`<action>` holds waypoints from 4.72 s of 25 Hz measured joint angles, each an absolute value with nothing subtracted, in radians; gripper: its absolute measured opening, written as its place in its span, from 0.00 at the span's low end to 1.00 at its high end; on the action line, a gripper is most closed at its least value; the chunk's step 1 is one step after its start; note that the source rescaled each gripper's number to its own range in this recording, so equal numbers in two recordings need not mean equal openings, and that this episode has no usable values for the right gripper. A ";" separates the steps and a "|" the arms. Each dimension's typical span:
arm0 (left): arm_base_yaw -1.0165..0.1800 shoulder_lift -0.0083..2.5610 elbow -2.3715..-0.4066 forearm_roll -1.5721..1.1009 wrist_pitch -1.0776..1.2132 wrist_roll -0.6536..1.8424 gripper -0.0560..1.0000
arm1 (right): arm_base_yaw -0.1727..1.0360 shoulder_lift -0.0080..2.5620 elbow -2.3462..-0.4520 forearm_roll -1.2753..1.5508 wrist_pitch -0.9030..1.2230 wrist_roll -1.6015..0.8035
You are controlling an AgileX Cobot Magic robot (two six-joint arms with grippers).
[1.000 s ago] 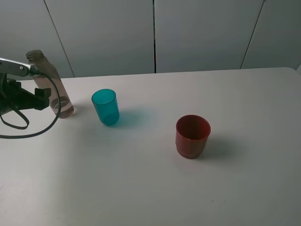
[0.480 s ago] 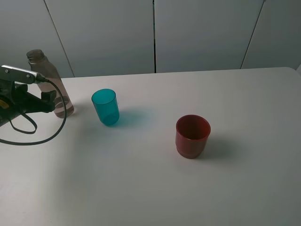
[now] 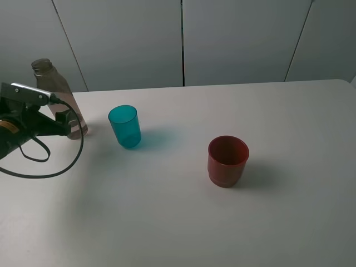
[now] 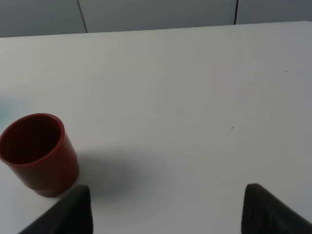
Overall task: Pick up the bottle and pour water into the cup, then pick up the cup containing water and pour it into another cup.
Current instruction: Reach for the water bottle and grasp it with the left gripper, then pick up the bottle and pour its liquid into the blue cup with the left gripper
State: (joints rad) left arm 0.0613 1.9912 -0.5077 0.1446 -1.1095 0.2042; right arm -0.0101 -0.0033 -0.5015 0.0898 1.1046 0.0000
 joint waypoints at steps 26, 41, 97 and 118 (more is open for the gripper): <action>0.061 2.115 -0.584 0.180 -1.215 0.212 1.00 | -0.010 -0.003 -0.501 0.090 1.105 -0.007; 0.061 2.130 -0.637 0.151 -1.211 0.164 1.00 | -0.010 -0.003 -0.501 0.090 1.105 0.000; 0.061 1.709 -0.641 0.229 -0.644 0.160 0.08 | -0.010 -0.003 -0.501 0.090 1.105 -0.007; -0.045 1.553 -0.641 0.409 -0.249 0.160 0.08 | -0.010 -0.003 -0.501 0.090 1.105 -0.007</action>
State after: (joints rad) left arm -0.0451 1.5532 -0.6412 0.4093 -0.2487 0.1603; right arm -0.0101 -0.0033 -0.5015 0.0898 1.1046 -0.0070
